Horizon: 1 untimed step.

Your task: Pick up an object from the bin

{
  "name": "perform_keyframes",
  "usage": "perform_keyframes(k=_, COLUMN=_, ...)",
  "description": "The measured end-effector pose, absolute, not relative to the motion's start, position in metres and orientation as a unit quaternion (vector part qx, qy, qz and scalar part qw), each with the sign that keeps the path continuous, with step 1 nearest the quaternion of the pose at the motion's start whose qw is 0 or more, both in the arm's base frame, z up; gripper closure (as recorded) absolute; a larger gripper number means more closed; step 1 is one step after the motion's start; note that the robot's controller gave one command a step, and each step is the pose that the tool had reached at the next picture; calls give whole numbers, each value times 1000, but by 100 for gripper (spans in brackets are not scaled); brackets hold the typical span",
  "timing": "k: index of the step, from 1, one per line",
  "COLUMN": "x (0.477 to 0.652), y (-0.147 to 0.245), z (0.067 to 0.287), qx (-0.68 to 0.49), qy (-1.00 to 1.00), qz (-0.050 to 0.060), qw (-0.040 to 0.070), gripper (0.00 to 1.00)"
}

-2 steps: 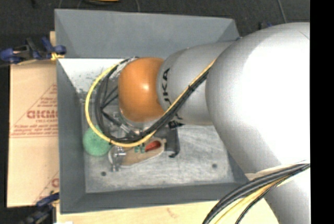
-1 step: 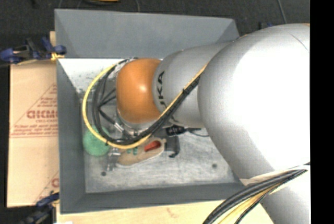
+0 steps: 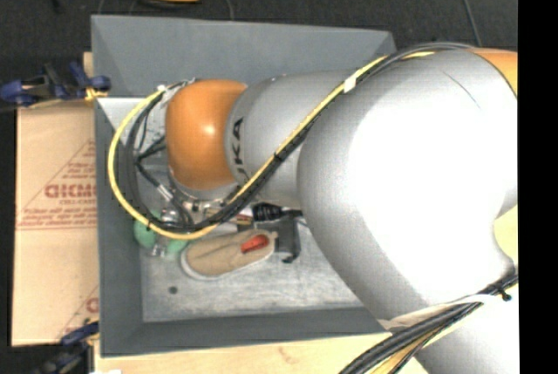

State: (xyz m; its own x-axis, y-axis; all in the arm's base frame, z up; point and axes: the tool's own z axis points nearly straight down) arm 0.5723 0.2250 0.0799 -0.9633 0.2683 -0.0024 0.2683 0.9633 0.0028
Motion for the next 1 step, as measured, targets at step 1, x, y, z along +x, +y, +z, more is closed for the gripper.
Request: perform_keyframes(k=1, x=572, y=225, z=80, qx=136, qy=991, qz=1, qw=1, gripper=100)
